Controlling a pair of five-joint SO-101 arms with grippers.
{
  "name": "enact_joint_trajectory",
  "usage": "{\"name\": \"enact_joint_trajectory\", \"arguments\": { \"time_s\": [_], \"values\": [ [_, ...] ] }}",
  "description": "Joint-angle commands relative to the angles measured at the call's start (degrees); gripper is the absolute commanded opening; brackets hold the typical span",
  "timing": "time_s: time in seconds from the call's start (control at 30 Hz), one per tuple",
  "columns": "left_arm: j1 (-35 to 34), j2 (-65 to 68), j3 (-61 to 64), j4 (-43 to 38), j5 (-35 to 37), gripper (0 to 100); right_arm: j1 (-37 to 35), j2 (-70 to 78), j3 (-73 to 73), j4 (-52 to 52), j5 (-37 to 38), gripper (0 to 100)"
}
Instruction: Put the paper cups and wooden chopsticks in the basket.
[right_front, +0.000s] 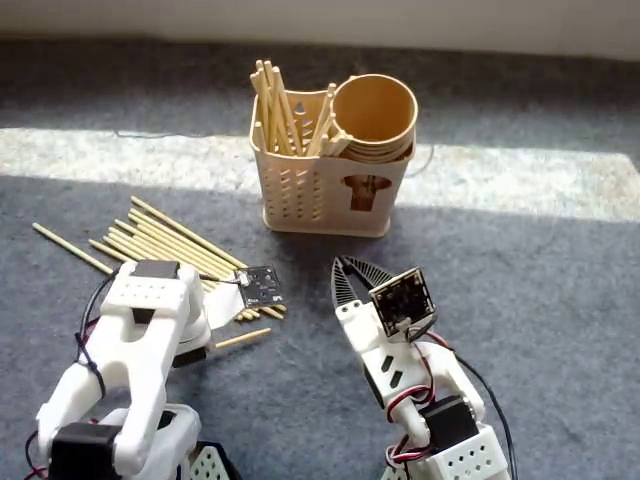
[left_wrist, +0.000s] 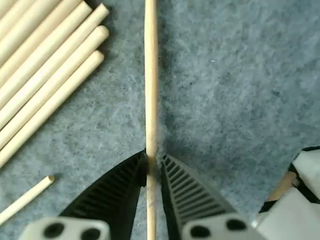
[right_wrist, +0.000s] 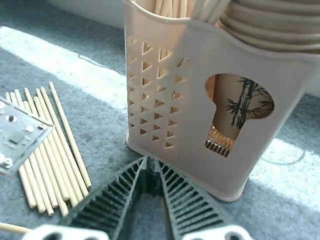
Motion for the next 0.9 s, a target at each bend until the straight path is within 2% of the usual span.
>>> {"name": "enact_joint_trajectory", "arguments": {
  "time_s": [0.0, 0.33, 0.6, 0.87],
  "values": [
    [0.75, -9.71, -0.40, 7.21, -0.35, 0, 0.84, -0.92, 5.23, -0.13, -0.09, 0.6],
    [0.22, -36.44, -0.40, 17.58, 0.09, 0, 0.84, -0.92, 5.23, -0.13, -0.09, 0.6],
    [-7.96, -40.57, -0.57, 17.05, 0.09, 0, 0.92, -0.92, 5.23, -0.13, -0.09, 0.6],
    [-10.77, -40.66, -2.42, 10.29, 16.09, 0, 0.92, -0.92, 5.23, -0.13, -0.09, 0.6]
  ]
}}
